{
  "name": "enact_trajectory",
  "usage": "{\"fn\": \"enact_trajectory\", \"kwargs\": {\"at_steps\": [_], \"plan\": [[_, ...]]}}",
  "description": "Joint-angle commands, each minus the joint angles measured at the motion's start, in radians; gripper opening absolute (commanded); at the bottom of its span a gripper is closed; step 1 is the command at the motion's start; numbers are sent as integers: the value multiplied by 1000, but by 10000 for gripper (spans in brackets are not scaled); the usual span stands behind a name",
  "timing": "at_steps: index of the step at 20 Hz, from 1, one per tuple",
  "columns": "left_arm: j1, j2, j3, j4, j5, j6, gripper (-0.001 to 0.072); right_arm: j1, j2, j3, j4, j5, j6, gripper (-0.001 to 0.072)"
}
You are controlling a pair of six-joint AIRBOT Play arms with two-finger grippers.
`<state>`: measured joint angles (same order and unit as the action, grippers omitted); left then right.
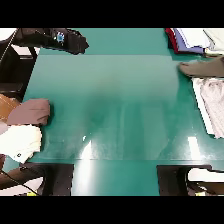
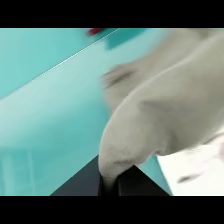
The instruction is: Fold the shirts.
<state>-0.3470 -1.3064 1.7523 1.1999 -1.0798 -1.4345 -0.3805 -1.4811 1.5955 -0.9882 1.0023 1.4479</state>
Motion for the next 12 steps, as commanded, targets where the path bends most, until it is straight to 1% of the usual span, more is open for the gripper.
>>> {"fn": "enact_trajectory", "kwargs": {"at_steps": [1,5,7,9,12], "plan": [[-11,0,0,-3,0,2,24,-80,14,2,-15,-6,12,15],[-11,0,0,-3,-17,-5,24,-80,32,9,-16,-50,12,16],[-11,0,0,-2,-31,-5,24,-80,60,34,-37,-43,11,15],[-11,0,0,-2,-40,-5,24,-92,89,64,-37,-2,11,15],[-11,0,0,1,-46,-5,24,-125,135,87,-47,130,10,15]]}}
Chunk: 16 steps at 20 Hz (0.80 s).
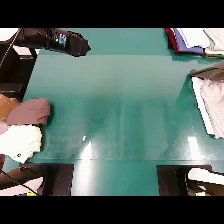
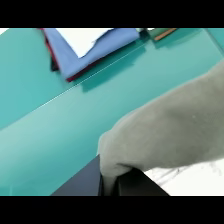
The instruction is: Fold the shirts.
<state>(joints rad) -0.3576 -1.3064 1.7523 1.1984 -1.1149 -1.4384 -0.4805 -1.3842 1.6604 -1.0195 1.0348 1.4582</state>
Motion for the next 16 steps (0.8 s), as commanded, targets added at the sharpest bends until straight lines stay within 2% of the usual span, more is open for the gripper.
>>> {"fn": "enact_trajectory", "kwargs": {"at_steps": [1,7,12,13,14,15,16], "plan": [[0,0,0,2,-14,0,24,-42,55,21,-59,143,0,16],[0,0,0,3,-40,7,24,-138,90,0,-260,445,1,16],[0,0,0,3,-54,8,24,-213,161,-251,-269,484,0,34],[0,0,0,4,-56,8,24,-236,182,-301,-268,484,0,262],[0,0,0,4,-58,14,24,-257,199,-340,-267,488,0,540],[0,0,0,3,-61,27,24,-278,217,-372,-262,483,0,629],[0,0,0,3,-64,33,24,-292,238,-392,-254,476,0,629]]}}
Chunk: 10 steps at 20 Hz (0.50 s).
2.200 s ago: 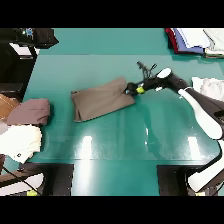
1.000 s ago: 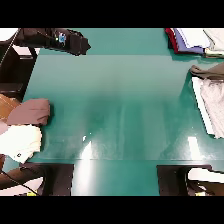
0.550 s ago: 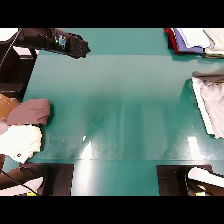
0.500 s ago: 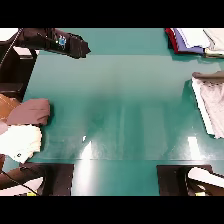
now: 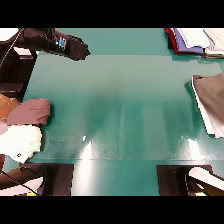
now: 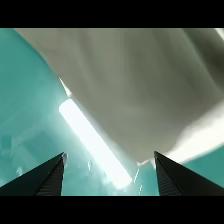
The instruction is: Fold the shirts.
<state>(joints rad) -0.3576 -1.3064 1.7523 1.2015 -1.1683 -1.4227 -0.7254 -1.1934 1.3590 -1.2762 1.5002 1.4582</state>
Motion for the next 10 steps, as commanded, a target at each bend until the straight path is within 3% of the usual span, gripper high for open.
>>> {"fn": "enact_trajectory", "kwargs": {"at_steps": [1,5,10], "plan": [[0,0,0,0,-12,17,24,-51,74,-105,12,-1,0,628],[0,0,0,0,-1,17,25,48,176,-108,155,-61,0,628],[0,0,0,-4,9,17,25,420,251,-108,235,-173,0,620]]}}
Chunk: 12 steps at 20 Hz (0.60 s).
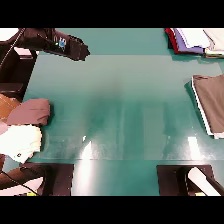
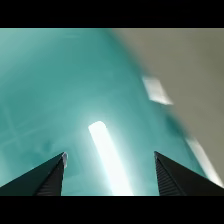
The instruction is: Fold the shirts.
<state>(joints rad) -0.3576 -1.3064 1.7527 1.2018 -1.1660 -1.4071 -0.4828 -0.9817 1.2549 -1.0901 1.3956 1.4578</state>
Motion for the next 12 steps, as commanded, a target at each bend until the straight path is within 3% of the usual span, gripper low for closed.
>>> {"fn": "enact_trajectory", "kwargs": {"at_steps": [1,3,5,12], "plan": [[0,0,0,-5,7,1,25,256,43,-3,45,-92,0,546],[0,0,0,-5,7,1,25,406,42,-3,41,-143,0,332],[0,0,0,-5,7,1,25,526,42,-2,40,-198,0,12],[0,0,0,-5,7,1,25,635,42,-3,42,-206,0,16]]}}
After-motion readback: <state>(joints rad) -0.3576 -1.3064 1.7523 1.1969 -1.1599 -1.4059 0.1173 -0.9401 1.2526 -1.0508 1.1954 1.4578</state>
